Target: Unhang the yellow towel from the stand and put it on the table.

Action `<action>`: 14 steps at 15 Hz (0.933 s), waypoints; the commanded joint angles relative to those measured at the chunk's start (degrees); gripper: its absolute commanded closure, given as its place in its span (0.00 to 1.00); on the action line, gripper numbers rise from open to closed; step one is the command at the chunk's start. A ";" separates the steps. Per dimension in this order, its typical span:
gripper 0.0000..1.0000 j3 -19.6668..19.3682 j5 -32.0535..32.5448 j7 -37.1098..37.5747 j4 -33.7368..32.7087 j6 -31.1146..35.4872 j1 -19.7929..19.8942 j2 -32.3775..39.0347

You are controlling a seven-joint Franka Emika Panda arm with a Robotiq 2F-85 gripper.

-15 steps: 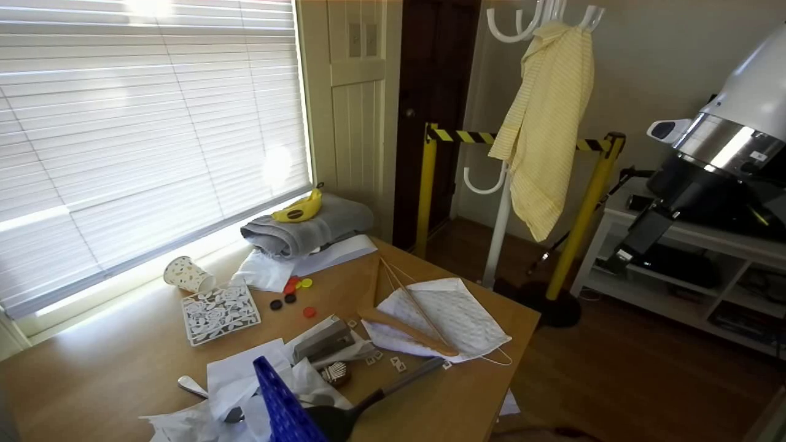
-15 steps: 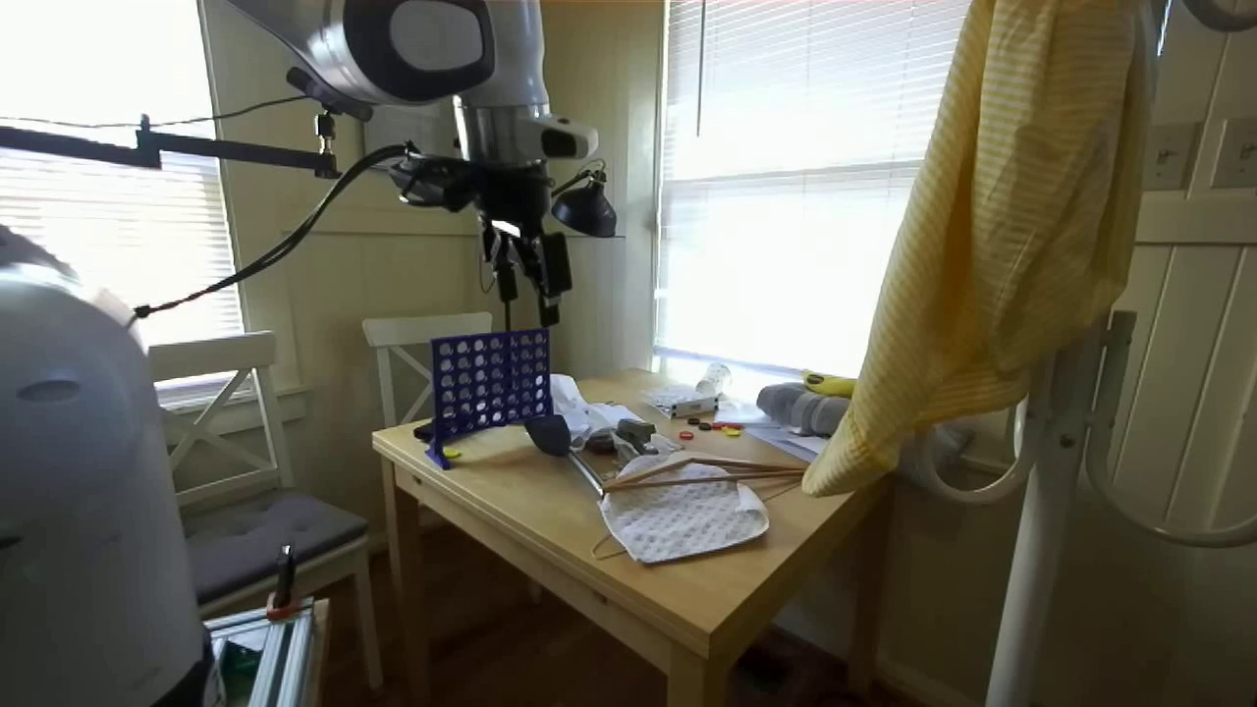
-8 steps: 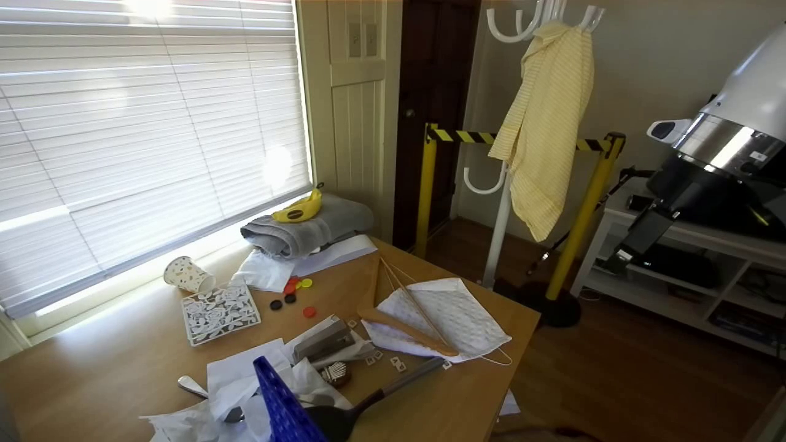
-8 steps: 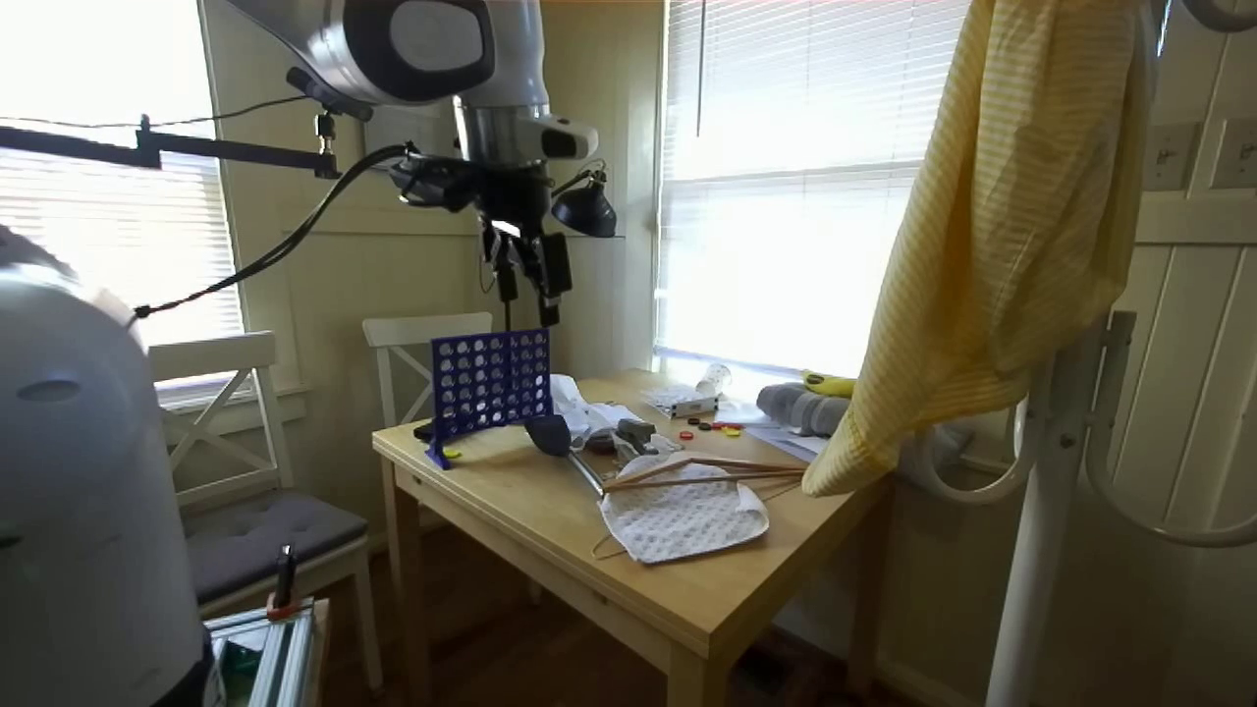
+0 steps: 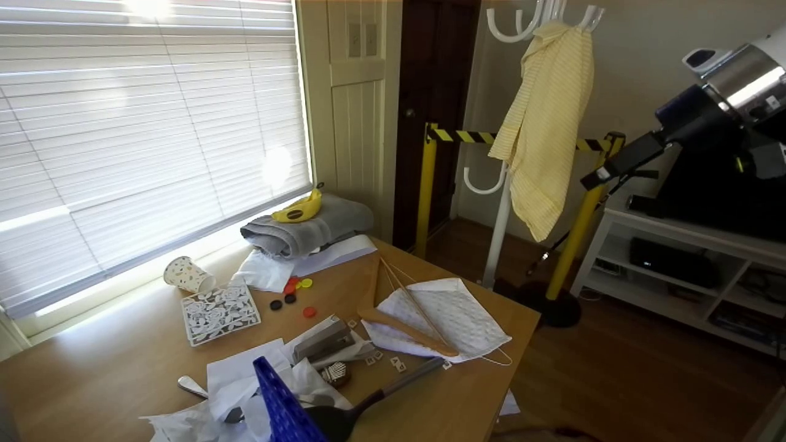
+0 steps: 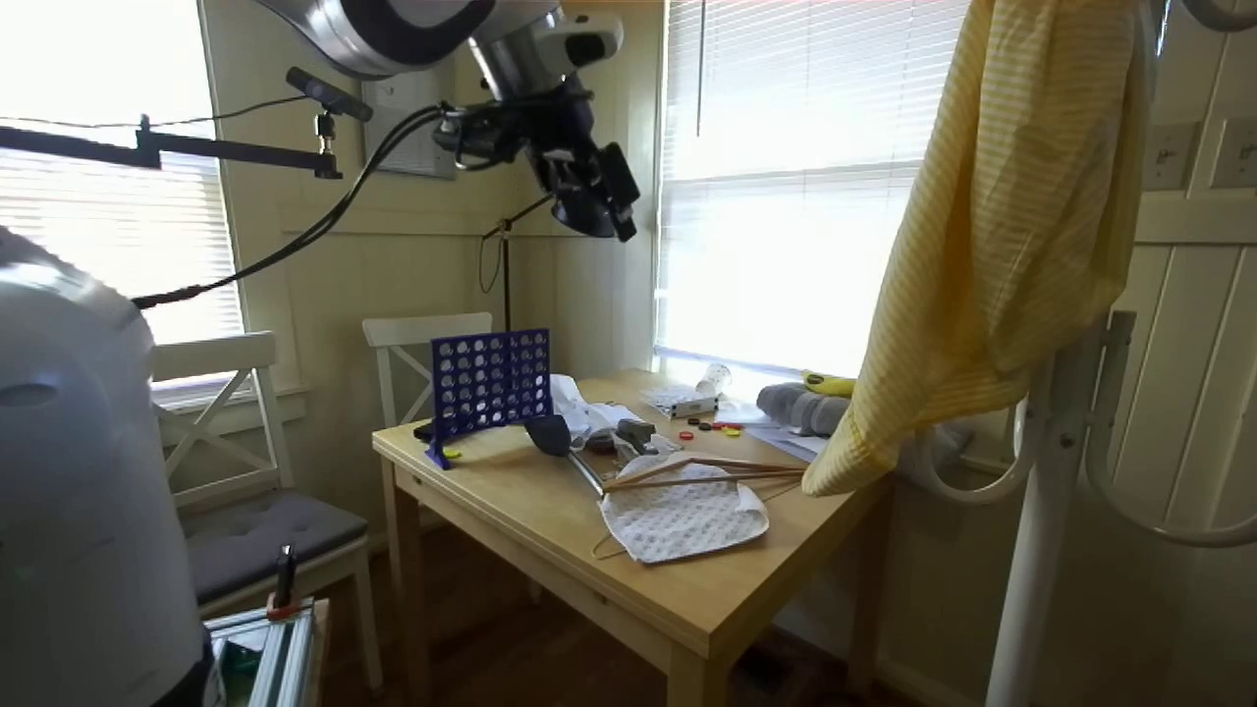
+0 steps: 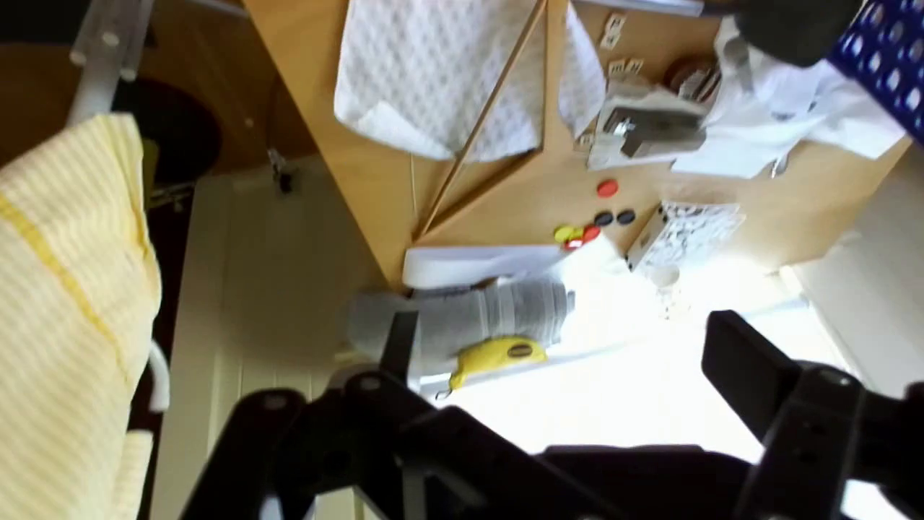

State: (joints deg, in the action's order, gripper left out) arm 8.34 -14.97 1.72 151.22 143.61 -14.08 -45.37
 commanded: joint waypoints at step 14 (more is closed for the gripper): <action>0.00 -2.21 12.77 -0.53 -10.90 6.49 10.81 -3.12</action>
State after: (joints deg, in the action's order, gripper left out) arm 6.52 -2.98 0.62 140.47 150.24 -2.76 -48.59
